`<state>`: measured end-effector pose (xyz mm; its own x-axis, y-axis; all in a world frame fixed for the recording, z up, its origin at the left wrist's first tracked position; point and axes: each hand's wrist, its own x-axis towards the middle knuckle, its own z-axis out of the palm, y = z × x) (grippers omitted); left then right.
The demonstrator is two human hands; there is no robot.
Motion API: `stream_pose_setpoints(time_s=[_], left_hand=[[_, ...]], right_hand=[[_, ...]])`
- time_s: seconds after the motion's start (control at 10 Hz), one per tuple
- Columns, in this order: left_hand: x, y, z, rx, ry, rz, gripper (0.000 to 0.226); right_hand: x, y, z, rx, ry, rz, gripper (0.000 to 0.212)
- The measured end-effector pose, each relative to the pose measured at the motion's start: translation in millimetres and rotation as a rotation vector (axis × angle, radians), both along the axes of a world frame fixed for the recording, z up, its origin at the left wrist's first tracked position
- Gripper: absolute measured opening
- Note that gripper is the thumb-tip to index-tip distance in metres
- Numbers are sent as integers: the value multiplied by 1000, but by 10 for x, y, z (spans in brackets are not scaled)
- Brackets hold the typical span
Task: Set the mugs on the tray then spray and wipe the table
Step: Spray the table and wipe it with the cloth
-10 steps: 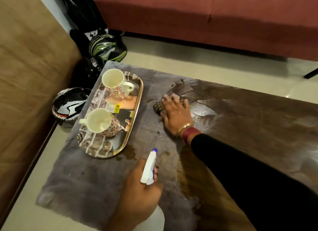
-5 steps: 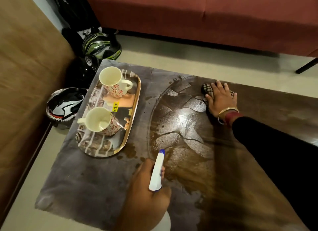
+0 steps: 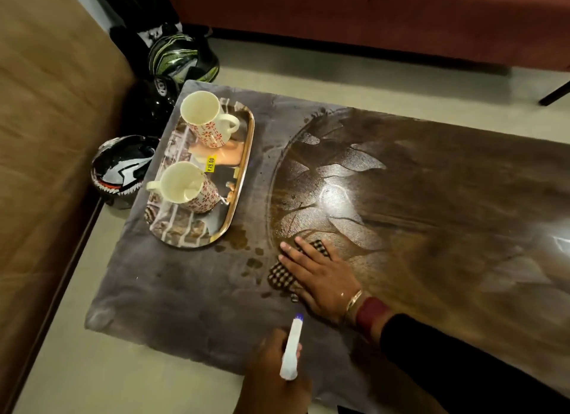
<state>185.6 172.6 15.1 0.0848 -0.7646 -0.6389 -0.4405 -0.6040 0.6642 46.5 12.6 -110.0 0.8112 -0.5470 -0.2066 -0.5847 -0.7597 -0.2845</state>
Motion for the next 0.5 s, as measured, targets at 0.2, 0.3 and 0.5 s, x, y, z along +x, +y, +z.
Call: stream_pose_setpoints(time_s=[0.2, 0.3, 0.5], left_hand=[[-225, 263, -118, -49, -85, 117, 24], [-259, 376, -20, -58, -59, 123, 21], [-241, 496, 119, -18, -109, 152, 18]], right_hand=[[128, -275, 28, -23, 15, -268, 63], [61, 182, 17, -19, 3, -200, 66], [-506, 1607, -3, -13, -13, -40, 69]])
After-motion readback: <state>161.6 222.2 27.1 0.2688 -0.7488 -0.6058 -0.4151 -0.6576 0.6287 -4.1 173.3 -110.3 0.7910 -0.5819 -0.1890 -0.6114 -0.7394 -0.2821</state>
